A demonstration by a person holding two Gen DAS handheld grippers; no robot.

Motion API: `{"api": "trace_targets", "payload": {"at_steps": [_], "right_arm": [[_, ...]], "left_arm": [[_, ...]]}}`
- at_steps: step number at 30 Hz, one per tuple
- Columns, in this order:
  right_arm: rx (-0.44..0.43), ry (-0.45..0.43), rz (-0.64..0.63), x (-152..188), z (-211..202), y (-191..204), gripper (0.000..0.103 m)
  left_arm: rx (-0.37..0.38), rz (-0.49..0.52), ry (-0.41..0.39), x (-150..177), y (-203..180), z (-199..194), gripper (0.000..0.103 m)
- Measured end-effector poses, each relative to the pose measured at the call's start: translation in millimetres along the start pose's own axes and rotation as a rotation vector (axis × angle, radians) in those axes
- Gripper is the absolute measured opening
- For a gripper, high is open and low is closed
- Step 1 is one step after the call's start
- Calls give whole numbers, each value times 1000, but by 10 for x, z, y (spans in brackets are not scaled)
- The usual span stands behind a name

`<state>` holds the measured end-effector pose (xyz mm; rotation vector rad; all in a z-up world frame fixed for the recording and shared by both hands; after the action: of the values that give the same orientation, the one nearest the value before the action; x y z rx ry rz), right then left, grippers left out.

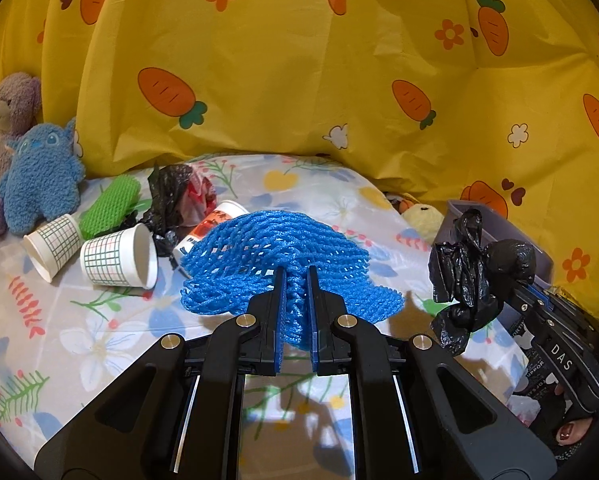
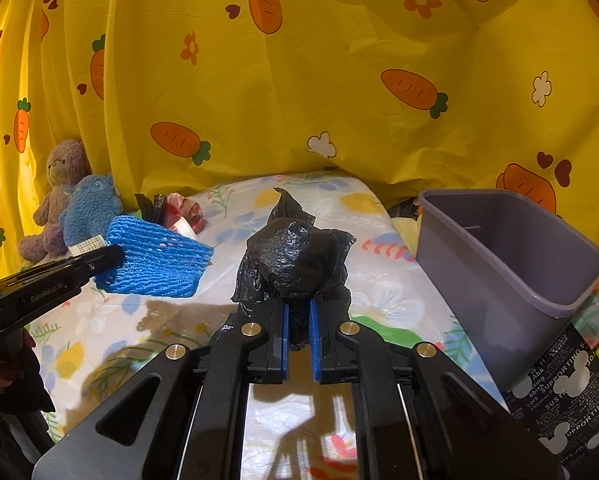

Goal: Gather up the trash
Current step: 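Lift the blue net and black bag toward the grey bin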

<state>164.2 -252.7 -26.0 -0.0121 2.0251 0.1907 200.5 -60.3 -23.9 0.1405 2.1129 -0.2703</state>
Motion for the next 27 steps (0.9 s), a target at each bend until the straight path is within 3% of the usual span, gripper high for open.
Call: {"api": "trace_targets", "payload": {"at_steps": [4,16,27], "right_arm": [[61,-36,21,-109,-108,-295,9],[325,-137,113,-421,-400,-1349,9],[436,-84,157,-395,-233,-1845,9]], "left_arm": [[43,39,-11,-130,-309,72,9],[265,162,-40,-476,-1661,391,9],[333,245,-60,-610,-2456,810,9]]}}
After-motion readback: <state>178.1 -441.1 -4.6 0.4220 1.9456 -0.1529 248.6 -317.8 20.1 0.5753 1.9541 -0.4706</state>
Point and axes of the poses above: each gripper's, at about its wrist camera, not at the fingertips, and z roughly the way its jaws point, y to its left, x to its underside, the point moved 7 cm from there along z, roughly the way its jaws point, and after that the axes turned 3 degrees about -y, right-handed, at the moved point
